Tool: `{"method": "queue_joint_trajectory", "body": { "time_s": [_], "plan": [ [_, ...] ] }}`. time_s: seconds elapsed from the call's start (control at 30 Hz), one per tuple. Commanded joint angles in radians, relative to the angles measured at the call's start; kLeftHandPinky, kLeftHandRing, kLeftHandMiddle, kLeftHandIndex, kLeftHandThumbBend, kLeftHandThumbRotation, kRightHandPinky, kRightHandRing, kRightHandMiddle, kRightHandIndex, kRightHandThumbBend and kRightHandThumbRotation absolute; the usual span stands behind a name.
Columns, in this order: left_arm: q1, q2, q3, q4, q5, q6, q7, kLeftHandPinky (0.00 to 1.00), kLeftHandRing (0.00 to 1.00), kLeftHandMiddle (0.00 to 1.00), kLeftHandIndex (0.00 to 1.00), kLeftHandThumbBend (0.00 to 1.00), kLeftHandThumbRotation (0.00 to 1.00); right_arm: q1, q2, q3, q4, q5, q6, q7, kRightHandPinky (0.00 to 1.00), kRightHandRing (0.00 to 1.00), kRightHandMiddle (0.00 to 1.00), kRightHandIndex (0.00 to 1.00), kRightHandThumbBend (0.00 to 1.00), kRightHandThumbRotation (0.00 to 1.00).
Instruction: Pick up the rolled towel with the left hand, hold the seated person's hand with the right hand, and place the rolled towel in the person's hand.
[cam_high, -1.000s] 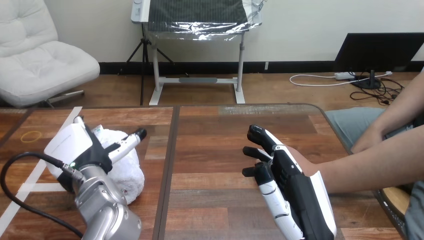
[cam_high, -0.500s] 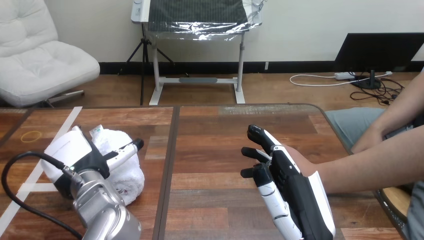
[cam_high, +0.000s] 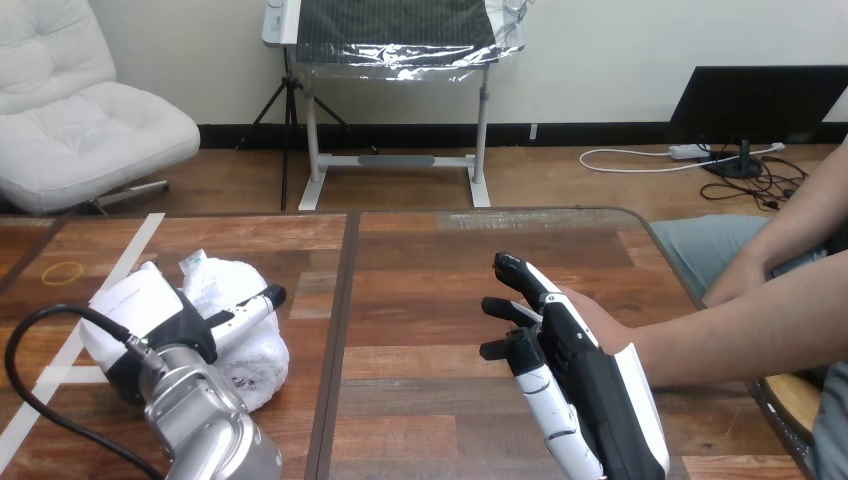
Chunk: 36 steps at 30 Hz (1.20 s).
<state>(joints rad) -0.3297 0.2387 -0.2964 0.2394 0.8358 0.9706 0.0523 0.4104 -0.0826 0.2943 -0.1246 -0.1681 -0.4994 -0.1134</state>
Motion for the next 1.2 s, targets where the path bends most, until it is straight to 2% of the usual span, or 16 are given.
{"method": "queue_joint_trajectory", "body": {
  "time_s": [0.0, 0.2, 0.37, 0.47, 0.63, 0.8, 1.0, 1.17],
  "plan": [
    [-0.083, 0.029, -0.023, 0.016, 0.028, 0.007, -0.007, 0.8, 0.88, 0.93, 0.96, 1.0, 0.89, -0.037, 0.028, -0.017, -0.025, 0.0, 0.0, 0.001, 0.64, 0.83, 0.91, 0.88, 0.67, 0.9],
    [-0.09, 0.028, -0.032, 0.031, 0.025, 0.009, -0.008, 0.69, 0.77, 0.84, 0.93, 1.0, 0.88, -0.038, 0.028, -0.017, -0.024, 0.001, -0.003, 0.002, 0.64, 0.82, 0.91, 0.87, 0.67, 0.9],
    [-0.091, 0.02, -0.023, 0.038, 0.013, -0.005, 0.006, 0.56, 0.64, 0.72, 0.89, 0.98, 0.85, -0.04, 0.025, -0.017, -0.018, 0.009, -0.01, 0.008, 0.64, 0.83, 0.91, 0.87, 0.66, 0.9],
    [-0.093, 0.016, -0.02, 0.044, 0.006, -0.013, 0.009, 0.52, 0.6, 0.69, 0.88, 0.97, 0.84, -0.039, 0.025, -0.017, -0.02, 0.008, -0.006, 0.009, 0.64, 0.83, 0.91, 0.87, 0.66, 0.9],
    [-0.098, 0.012, -0.016, 0.059, -0.003, -0.027, 0.015, 0.47, 0.55, 0.65, 0.85, 0.95, 0.83, -0.038, 0.025, -0.017, -0.023, 0.009, -0.001, 0.011, 0.64, 0.83, 0.91, 0.87, 0.67, 0.91],
    [-0.108, 0.009, -0.022, 0.085, -0.008, -0.038, 0.01, 0.44, 0.53, 0.65, 0.84, 0.95, 0.83, -0.038, 0.025, -0.017, -0.021, 0.012, -0.004, 0.016, 0.65, 0.84, 0.91, 0.87, 0.67, 0.91],
    [-0.117, -0.001, -0.017, 0.117, -0.018, -0.065, 0.029, 0.42, 0.52, 0.64, 0.84, 0.95, 0.83, -0.036, 0.026, -0.018, -0.022, 0.008, -0.001, 0.018, 0.65, 0.84, 0.91, 0.87, 0.67, 0.91],
    [-0.128, 0.0, -0.028, 0.14, -0.02, -0.075, 0.017, 0.4, 0.5, 0.63, 0.84, 0.94, 0.84, -0.035, 0.027, -0.018, -0.025, 0.007, 0.002, 0.018, 0.65, 0.84, 0.91, 0.87, 0.67, 0.91]
  ]
}}
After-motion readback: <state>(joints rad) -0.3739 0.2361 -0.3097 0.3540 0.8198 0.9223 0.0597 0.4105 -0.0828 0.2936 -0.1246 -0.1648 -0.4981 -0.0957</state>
